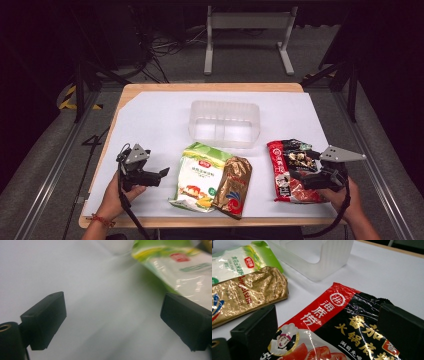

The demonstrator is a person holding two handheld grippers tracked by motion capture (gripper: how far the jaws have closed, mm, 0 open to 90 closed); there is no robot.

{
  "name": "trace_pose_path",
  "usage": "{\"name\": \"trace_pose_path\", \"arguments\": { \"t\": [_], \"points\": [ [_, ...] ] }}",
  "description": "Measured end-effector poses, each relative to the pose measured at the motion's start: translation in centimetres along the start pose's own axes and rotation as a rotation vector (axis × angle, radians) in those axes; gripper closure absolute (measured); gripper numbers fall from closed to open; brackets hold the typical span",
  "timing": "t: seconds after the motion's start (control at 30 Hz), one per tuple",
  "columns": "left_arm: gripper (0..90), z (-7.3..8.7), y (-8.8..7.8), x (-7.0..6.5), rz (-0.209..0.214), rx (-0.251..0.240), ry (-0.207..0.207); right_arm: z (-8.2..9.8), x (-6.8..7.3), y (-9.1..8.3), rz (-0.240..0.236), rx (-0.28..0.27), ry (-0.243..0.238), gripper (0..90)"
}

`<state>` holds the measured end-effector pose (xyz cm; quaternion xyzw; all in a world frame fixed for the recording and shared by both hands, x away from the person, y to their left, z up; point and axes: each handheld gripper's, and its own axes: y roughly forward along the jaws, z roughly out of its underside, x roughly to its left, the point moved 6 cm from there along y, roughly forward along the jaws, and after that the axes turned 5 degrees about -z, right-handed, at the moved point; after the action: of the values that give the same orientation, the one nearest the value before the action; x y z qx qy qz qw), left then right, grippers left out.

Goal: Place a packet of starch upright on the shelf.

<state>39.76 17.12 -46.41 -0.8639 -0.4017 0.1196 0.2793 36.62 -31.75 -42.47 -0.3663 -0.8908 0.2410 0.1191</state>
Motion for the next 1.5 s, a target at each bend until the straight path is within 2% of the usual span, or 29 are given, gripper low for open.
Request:
{"name": "trace_pose_path", "arguments": {
  "t": [0.03,0.07,0.13,0.17,0.23,0.27,0.37,0.47,0.5,0.53,0.63,0.73,0.8,0.93,1.0,1.07,1.2,1.3,1.37,1.43,1.5],
  "points": [
    [3.5,0.0,0.0,0.0,0.0,0.0,0.0,0.0,0.0,0.0,0.0,0.0,0.0,4.4],
    [3.5,0.0,-0.2,0.2,-0.006,-0.023,-0.002,0.1,0.1,-0.1,-0.006,-0.004,-0.002,4.6],
    [3.7,0.2,-0.8,0.4,-0.005,-0.036,-0.017,0.4,0.2,-0.3,-0.039,-0.024,0.005,4.6],
    [3.7,0.3,-1.0,0.5,-0.004,-0.042,-0.038,0.6,0.2,-0.3,-0.032,-0.025,0.005,4.9],
    [4.1,0.3,-1.3,0.4,0.008,-0.043,-0.042,0.9,0.2,-0.2,-0.027,-0.011,-0.002,5.0],
    [4.4,0.3,-1.5,0.0,0.034,-0.056,-0.023,0.9,0.1,-0.3,-0.018,-0.011,-0.012,5.8],
    [3.8,0.3,-1.5,-0.1,0.043,-0.054,-0.029,0.7,0.1,-0.3,-0.017,-0.015,-0.01,6.6],
    [4.8,0.3,-1.5,-0.3,0.084,-0.062,-0.017,0.9,0.1,-0.1,-0.015,-0.013,-0.019,8.9],
    [2.7,0.2,-1.5,-0.5,0.115,-0.07,-0.009,0.9,0.2,-0.1,-0.007,-0.004,-0.036,9.5],
    [3.6,0.2,-1.5,-0.5,0.115,-0.07,-0.009,0.9,0.2,-0.1,-0.007,-0.004,-0.036,9.5],
    [2.8,0.1,-1.1,-1.0,0.162,-0.049,0.007,0.8,0.4,-0.4,0.004,-0.004,-0.082,11.1],
    [2.9,-0.1,-0.4,-1.6,0.202,-0.021,0.013,0.9,0.4,-0.5,0.009,-0.008,-0.087,12.6],
    [3.5,-0.4,0.0,-2.0,0.215,-0.019,0.025,1.1,0.3,-0.7,0.007,-0.002,-0.083,14.4],
    [5.3,-0.8,1.0,-2.7,0.286,0.002,0.005,1.4,0.0,-1.0,0.007,-0.003,-0.079,18.0],
    [4.8,-1.1,1.8,-3.1,0.301,0.018,0.013,1.4,-0.1,-1.2,0.006,-0.003,-0.073,18.0],
    [5.1,-1.2,2.8,-3.5,0.324,0.057,0.021,1.5,-0.3,-1.3,0.01,-0.004,-0.067,17.1],
    [5.2,-1.7,4.2,-3.9,0.373,0.086,-0.006,1.6,-0.7,-1.5,0.02,-0.005,-0.059,16.5],
    [5.6,-2.2,5.0,-4.0,0.372,0.104,0.006,1.6,-0.9,-1.6,0.027,-0.009,-0.05,16.4],
    [5.6,-2.7,5.9,-4.2,0.385,0.114,-0.008,1.7,-1.1,-1.6,0.027,-0.01,-0.039,15.8],
    [4.7,-3.0,6.6,-4.5,0.412,0.147,-0.022,1.7,-1.2,-1.7,0.032,-0.011,-0.033,14.3],
    [4.8,-3.1,6.9,-4.6,0.424,0.156,-0.026,1.7,-1.3,-1.7,0.034,-0.013,-0.028,13.6]
  ]
}}
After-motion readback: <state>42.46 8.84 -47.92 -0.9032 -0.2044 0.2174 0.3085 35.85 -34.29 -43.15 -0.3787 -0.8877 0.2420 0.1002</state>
